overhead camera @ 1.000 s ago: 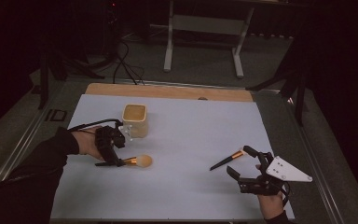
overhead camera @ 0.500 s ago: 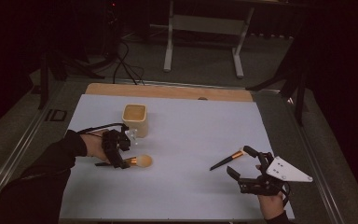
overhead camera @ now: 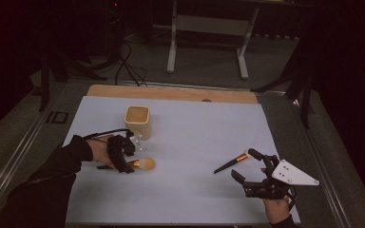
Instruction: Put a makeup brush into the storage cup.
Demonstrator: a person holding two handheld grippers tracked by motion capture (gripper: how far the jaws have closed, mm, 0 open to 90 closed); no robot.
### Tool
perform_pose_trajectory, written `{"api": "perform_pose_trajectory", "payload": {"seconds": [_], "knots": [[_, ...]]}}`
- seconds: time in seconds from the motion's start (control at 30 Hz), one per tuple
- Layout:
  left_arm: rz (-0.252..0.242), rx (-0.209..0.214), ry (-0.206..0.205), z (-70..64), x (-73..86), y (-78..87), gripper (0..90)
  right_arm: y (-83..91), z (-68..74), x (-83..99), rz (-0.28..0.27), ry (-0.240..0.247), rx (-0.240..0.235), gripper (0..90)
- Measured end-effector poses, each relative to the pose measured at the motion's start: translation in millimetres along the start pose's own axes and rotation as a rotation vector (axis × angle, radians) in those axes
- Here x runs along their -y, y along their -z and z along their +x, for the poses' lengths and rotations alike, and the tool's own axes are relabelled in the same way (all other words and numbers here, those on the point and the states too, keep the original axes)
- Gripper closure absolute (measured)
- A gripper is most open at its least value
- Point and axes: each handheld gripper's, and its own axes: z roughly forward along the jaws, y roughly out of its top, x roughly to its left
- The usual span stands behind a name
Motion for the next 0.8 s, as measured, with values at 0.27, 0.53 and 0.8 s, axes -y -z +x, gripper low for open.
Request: {"api": "perform_pose_trajectory", "payload": {"seconds": [0.27,0.53,0.8], "knots": [[0.003,0.005,0.004,3.8,-1.1,-8.4,34.6,0.1,0.3,0.0,-0.001,0.004,0.005,11.0],[-0.004,0.010,0.006,8.8,0.7,-16.9,39.5,0.4,0.4,0.4,-0.001,0.006,0.007,11.0],[0.004,0.024,0.004,10.0,0.5,-25.4,44.0,0.2,0.4,0.5,0.001,0.004,0.006,10.9]]}}
